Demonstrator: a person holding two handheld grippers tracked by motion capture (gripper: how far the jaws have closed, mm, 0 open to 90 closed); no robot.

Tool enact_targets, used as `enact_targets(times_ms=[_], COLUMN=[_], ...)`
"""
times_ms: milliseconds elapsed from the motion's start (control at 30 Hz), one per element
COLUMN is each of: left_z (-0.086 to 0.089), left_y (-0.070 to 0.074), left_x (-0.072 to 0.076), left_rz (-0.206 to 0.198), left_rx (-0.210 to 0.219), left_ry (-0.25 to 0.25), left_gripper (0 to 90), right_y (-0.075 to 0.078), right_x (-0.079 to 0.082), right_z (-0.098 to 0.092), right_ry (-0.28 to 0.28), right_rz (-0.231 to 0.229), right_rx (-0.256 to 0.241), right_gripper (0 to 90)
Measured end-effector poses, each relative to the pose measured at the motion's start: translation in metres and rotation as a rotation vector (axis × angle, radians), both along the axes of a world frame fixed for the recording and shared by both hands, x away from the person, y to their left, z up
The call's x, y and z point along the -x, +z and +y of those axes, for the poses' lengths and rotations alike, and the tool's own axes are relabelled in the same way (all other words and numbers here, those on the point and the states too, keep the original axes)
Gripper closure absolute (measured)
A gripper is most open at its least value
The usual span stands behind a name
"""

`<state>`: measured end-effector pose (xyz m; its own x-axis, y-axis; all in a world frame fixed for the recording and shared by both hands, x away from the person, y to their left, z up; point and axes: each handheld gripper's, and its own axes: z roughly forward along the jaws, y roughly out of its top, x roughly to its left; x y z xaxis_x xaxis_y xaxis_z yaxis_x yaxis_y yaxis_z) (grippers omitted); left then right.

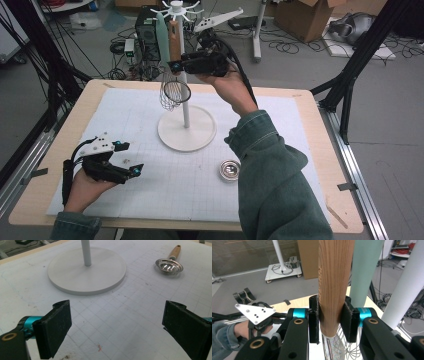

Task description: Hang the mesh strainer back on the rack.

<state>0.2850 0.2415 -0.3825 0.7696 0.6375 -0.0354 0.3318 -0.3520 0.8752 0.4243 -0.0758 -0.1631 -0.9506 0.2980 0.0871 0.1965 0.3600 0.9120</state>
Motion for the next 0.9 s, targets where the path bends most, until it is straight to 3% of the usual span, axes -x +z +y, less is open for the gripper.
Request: enact_targets(times_ms=[367, 700, 900], left_z=[0.004, 0.006, 0.005], left_y=[0.002, 0.002, 0.001], left_x=[-0.001, -0.001, -0.001], left_rz=[-0.002, -0.003, -0.003], left_rx=[0.004, 0.008, 0.014], left_ry=[0.002, 0.004, -0.007], left_gripper=[9.3, 9.3, 9.3], right_y=[0.003, -0.004, -0.008], right_x=[-0.009, -0.016, -0.017], right_z=[0.007, 0.007, 0.001], right_ry=[-0.031, -0.064, -0.067], right_rz=[0.018, 0.03, 0.03], right_rx=[0.024, 0.03, -0.002], right_gripper=[71.5, 70.9, 70.1])
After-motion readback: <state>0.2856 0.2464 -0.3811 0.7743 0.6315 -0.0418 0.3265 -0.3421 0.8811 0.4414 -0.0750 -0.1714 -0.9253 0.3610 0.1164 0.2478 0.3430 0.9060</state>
